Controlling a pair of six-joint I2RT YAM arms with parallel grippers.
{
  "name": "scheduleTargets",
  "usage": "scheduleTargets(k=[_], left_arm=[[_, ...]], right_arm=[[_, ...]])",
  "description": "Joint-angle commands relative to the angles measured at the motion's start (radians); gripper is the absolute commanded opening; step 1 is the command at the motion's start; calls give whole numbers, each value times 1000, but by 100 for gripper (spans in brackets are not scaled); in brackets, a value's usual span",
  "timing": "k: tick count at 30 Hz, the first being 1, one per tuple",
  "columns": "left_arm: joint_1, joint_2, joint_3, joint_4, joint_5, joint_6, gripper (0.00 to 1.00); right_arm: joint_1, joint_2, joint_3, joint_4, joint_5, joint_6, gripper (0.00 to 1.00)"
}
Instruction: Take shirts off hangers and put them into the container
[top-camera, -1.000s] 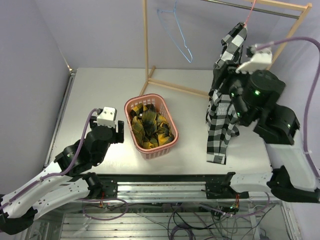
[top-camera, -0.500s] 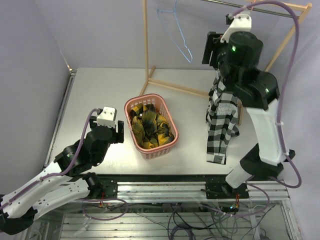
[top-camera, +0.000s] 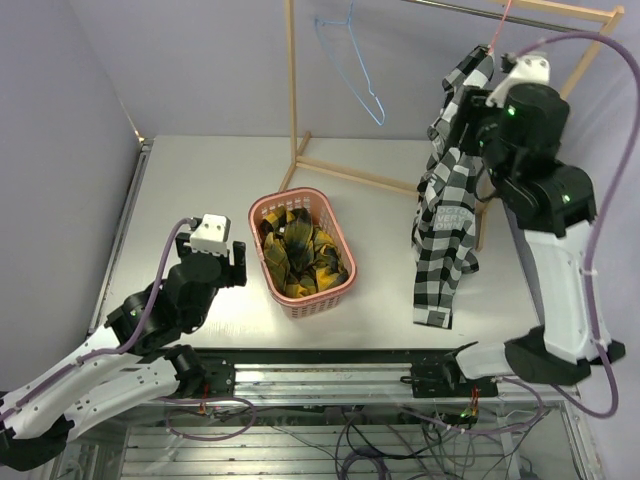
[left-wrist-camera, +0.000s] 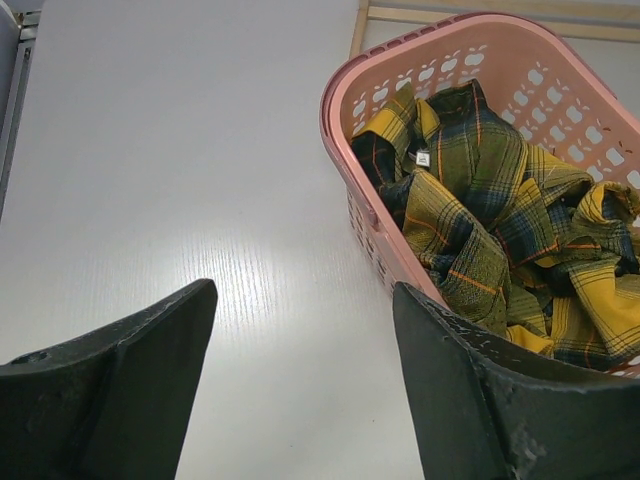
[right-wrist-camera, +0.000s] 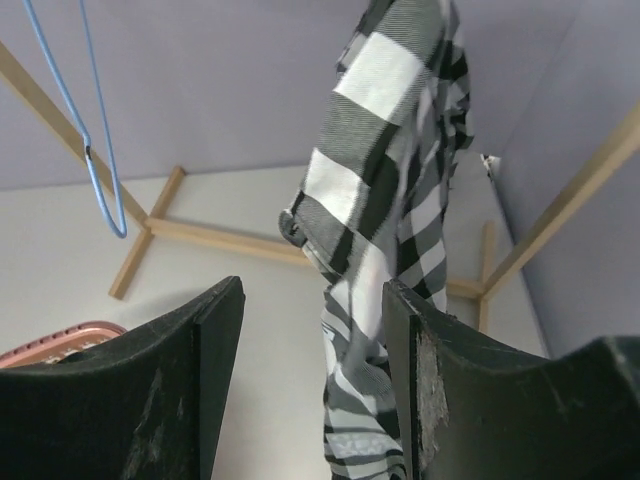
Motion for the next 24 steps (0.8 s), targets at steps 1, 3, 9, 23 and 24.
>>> scheduleTargets(k=[1, 3, 9, 23, 24], left_arm=[[0, 5, 11, 0, 6, -4, 82], [2, 4, 11, 0, 6, -4, 82], [1, -1, 10, -2, 5, -6, 82], [2, 38, 10, 28, 38, 9, 76], [2, 50, 5, 52, 61, 20, 71]], right_arm=[[-11, -76, -111, 37, 32, 14, 57], [-17, -108, -175, 60, 23, 15, 56], [-58, -115, -259, 78, -19, 15, 51], [-148, -101, -287, 130, -103, 37, 21], [-148, -101, -285, 129, -105, 36, 15]])
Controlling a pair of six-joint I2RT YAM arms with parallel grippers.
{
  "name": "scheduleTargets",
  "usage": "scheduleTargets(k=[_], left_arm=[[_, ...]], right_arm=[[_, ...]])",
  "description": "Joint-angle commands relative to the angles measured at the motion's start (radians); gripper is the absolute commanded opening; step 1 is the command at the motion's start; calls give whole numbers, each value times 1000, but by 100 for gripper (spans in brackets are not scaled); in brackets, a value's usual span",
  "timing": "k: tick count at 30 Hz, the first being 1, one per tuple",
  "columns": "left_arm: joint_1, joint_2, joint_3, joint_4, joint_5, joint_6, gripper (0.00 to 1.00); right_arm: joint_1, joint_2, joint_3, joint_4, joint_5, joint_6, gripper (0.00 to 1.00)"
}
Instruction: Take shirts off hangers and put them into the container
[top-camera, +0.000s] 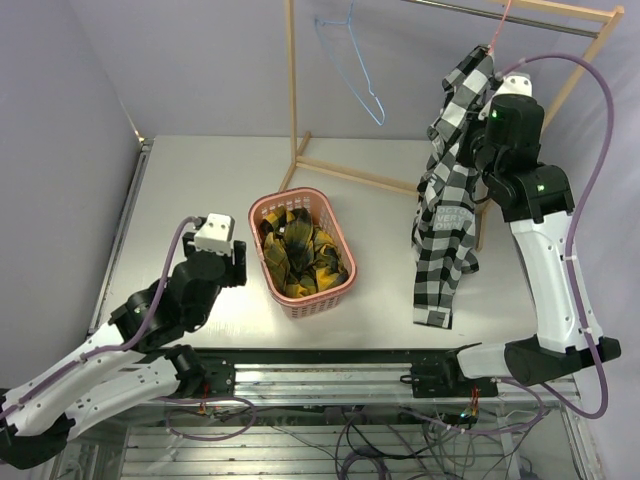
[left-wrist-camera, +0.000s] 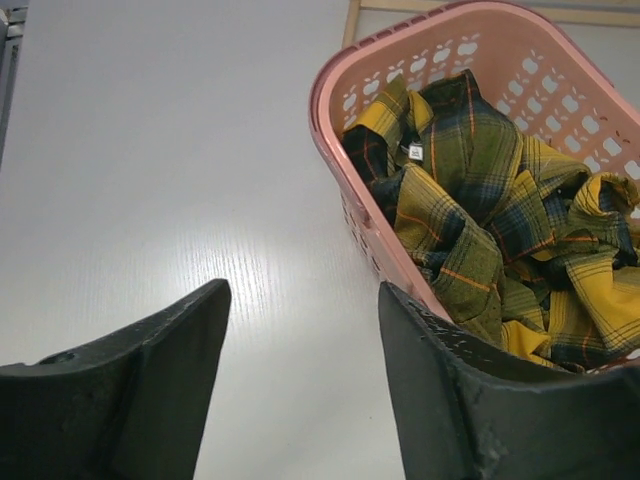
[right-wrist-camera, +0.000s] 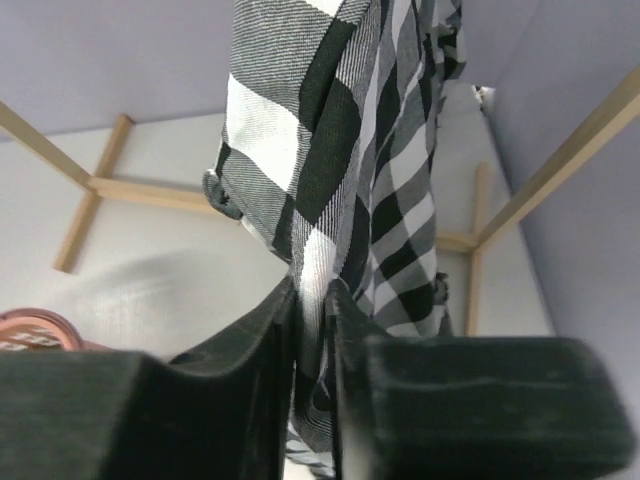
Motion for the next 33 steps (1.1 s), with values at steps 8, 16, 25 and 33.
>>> scheduleTargets(k=[8, 16, 25, 33], left_arm=[[1, 288, 120, 177, 167, 77, 59], [1, 497, 294, 215, 275, 70, 51], [1, 534, 353, 320, 302, 140, 59], [1, 532, 389, 306, 298, 167, 61]], right_arm=[[-12, -18, -9, 26, 13, 26, 0], [-13, -73, -11, 148, 46, -39, 0], [-11, -37, 86, 199, 129, -111, 0], [-13, -4, 185, 202, 132, -120, 0]])
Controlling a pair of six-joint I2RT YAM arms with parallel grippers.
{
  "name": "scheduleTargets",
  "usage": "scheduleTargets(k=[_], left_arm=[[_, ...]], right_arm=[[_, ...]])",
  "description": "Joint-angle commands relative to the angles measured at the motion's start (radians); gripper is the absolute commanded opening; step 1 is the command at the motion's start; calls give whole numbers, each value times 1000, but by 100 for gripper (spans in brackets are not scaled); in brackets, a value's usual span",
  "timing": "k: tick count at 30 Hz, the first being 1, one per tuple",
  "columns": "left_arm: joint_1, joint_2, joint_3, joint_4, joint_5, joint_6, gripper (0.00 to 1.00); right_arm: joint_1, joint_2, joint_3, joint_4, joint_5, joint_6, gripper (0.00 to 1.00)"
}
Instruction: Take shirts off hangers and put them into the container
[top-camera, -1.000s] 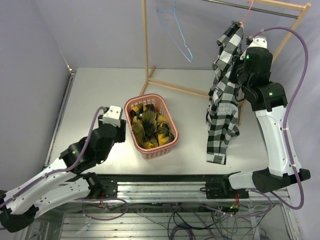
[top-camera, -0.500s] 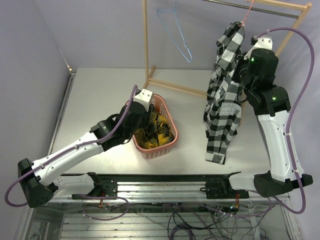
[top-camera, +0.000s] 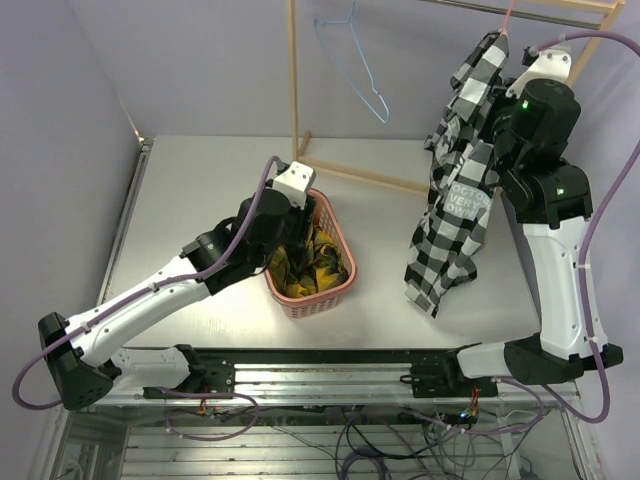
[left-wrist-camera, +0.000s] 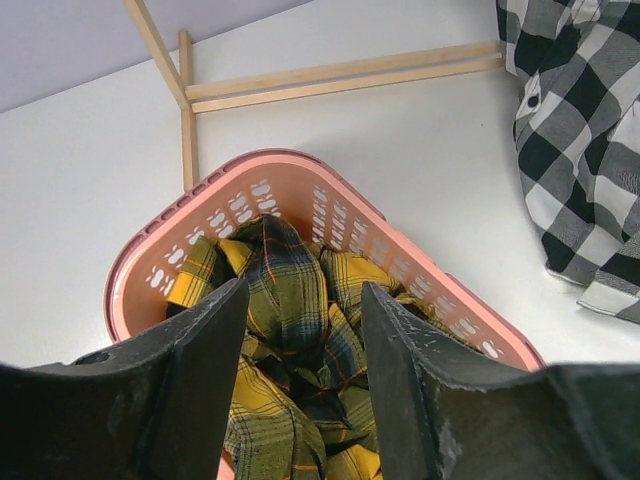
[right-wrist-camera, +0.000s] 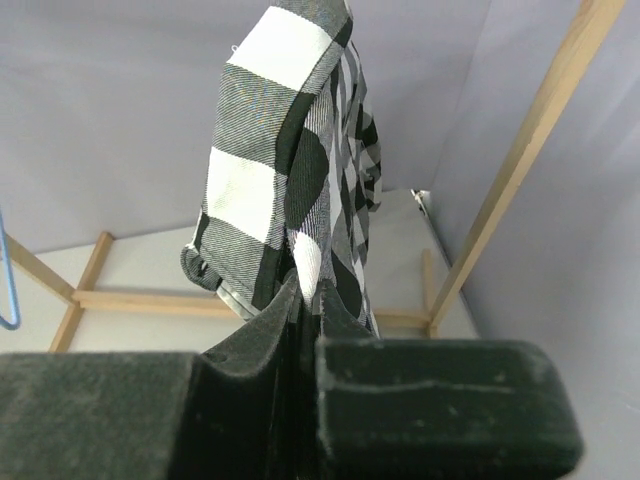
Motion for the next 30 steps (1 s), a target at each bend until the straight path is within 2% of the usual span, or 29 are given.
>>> scheduleTargets(k=[1, 8, 18, 30], left_arm=[[0, -21, 21, 45, 22, 37, 62], [0, -15, 19, 95, 89, 44, 69], [1, -19, -6, 138, 128, 30, 69], [0, -32, -27, 186, 139, 53, 69]], right_arm=[[-5, -3, 82, 68, 6, -14, 0], [-6, -49, 58, 121, 21, -68, 0], [-6, -46, 76, 153, 9, -87, 0], [-5, -44, 192, 110, -52, -74, 0]])
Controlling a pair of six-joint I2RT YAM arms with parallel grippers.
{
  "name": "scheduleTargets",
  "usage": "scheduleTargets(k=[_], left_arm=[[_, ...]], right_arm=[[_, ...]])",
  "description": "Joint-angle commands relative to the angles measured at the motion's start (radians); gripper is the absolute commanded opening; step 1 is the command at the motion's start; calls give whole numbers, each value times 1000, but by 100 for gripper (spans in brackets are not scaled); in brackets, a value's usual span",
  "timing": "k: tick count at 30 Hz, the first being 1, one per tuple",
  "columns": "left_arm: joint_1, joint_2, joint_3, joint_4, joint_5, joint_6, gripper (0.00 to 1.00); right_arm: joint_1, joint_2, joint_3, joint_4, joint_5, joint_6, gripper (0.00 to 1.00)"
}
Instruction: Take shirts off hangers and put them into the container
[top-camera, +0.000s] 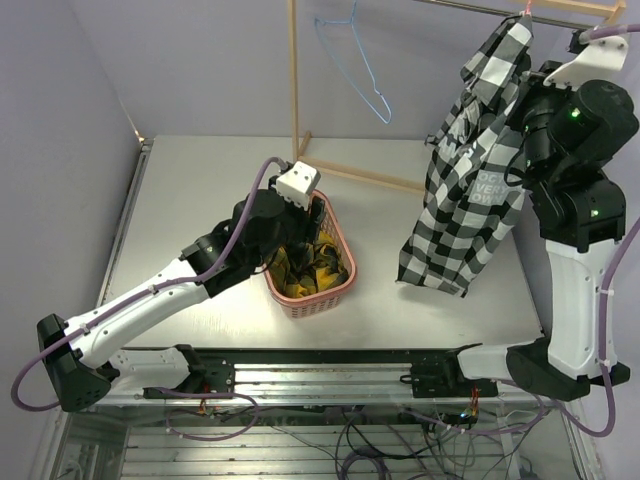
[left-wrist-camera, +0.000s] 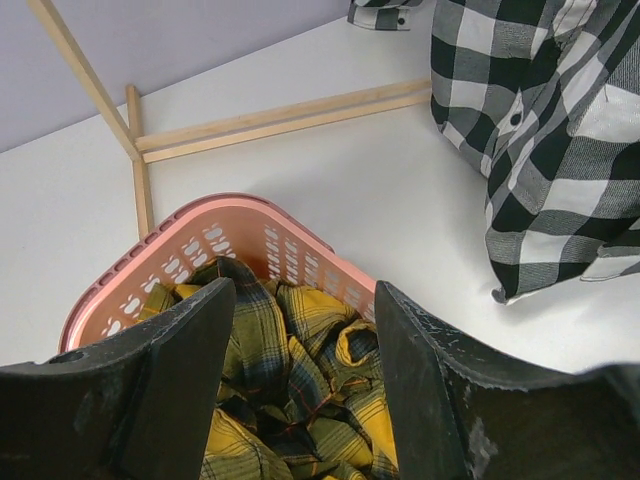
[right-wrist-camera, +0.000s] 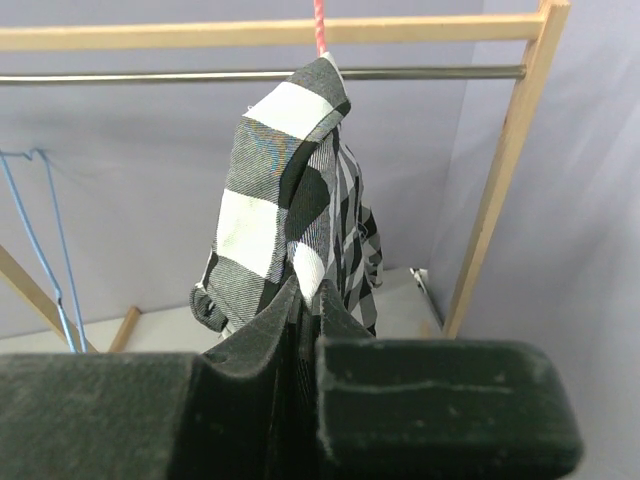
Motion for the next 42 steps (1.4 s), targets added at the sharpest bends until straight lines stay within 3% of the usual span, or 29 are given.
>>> scheduleTargets(k=[1, 5, 13, 23, 34, 39, 42], left_arm=[[1, -14, 9, 58, 29, 15, 69], [1, -14, 31, 56, 45, 27, 70], [1, -12, 99, 111, 133, 103, 82], [1, 139, 357, 115, 238, 208, 84], [1, 336, 599, 82, 333, 255, 83], [0, 413, 693, 87, 353, 297, 85], [1, 427, 686, 147, 388, 340, 90]], right_arm=[[-5, -33, 51, 40, -46, 6, 0], [-5, -88, 32, -23, -105, 31, 0], [-6, -254, -110, -198, -287, 40, 0], [-3, -506, -280, -297, -484, 101, 0], [59, -581, -139, -398, -427, 157, 0], [144, -641, -155, -366, -389, 214, 0], [224, -685, -191, -337, -352, 256, 0]])
